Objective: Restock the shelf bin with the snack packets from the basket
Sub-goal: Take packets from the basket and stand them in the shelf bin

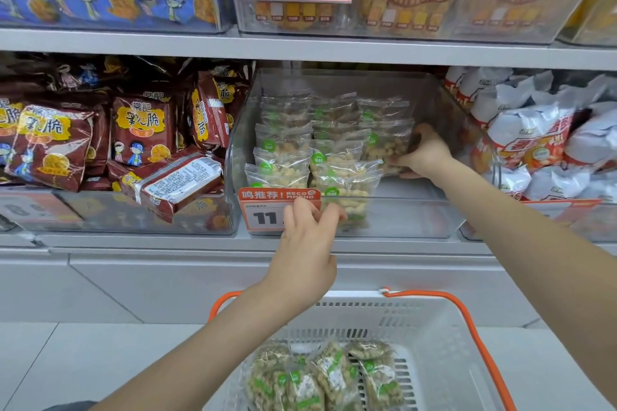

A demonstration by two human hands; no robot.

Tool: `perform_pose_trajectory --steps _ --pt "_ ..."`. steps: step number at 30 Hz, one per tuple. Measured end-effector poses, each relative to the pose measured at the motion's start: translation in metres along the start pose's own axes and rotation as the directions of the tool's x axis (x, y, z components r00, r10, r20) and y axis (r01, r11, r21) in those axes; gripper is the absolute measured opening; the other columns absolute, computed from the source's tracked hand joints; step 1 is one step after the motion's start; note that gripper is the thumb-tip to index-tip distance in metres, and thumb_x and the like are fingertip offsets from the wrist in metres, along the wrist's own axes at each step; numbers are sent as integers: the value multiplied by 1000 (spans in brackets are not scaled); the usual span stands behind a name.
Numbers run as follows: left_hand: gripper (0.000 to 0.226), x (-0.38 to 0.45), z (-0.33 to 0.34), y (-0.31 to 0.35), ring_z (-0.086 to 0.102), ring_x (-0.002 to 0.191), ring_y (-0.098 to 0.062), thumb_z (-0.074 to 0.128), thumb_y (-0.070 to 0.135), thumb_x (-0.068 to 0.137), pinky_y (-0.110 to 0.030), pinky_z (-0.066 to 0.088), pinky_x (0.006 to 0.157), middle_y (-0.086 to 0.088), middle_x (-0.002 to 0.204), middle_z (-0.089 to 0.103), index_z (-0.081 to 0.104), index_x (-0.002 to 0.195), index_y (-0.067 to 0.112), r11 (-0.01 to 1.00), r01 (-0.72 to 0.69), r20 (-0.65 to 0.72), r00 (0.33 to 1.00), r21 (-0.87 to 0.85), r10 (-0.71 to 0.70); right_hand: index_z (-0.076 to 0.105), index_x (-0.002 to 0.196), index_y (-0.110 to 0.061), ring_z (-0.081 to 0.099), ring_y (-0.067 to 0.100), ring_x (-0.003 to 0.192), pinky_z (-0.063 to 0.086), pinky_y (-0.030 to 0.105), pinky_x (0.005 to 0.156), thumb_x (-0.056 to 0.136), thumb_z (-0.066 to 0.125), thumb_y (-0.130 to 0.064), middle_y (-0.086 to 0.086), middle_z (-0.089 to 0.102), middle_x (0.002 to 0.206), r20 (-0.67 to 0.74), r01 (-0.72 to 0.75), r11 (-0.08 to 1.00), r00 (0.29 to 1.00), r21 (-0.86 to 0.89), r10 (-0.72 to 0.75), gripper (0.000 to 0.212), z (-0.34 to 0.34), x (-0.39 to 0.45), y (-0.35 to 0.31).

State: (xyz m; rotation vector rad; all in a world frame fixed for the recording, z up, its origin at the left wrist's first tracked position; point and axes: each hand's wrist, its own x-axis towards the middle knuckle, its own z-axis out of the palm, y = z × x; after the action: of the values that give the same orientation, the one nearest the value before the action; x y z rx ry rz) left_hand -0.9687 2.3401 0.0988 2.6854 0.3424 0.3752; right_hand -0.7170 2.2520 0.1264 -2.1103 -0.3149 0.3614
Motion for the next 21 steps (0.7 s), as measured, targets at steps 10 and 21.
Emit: perform_pose_trajectory --steps 10,21 --pt "54 1 2 -2 25 97 -21 57 -2 79 -35 41 85 0 100 19 38 125 20 999 -10 -3 1000 39 10 38 130 -7 50 32 116 56 43 79 78 77 -12 6 42 112 -8 -27 996 1000 -84 27 66 3 4 3" --pt "50 0 4 -8 26 96 -21 58 -1 77 -36 43 82 0 99 20 40 120 16 996 -48 2 999 71 48 43 130 -11 57 21 101 48 32 85 70 84 -29 7 58 112 -160 234 956 952 -175 -262 75 -24 -56 -1"
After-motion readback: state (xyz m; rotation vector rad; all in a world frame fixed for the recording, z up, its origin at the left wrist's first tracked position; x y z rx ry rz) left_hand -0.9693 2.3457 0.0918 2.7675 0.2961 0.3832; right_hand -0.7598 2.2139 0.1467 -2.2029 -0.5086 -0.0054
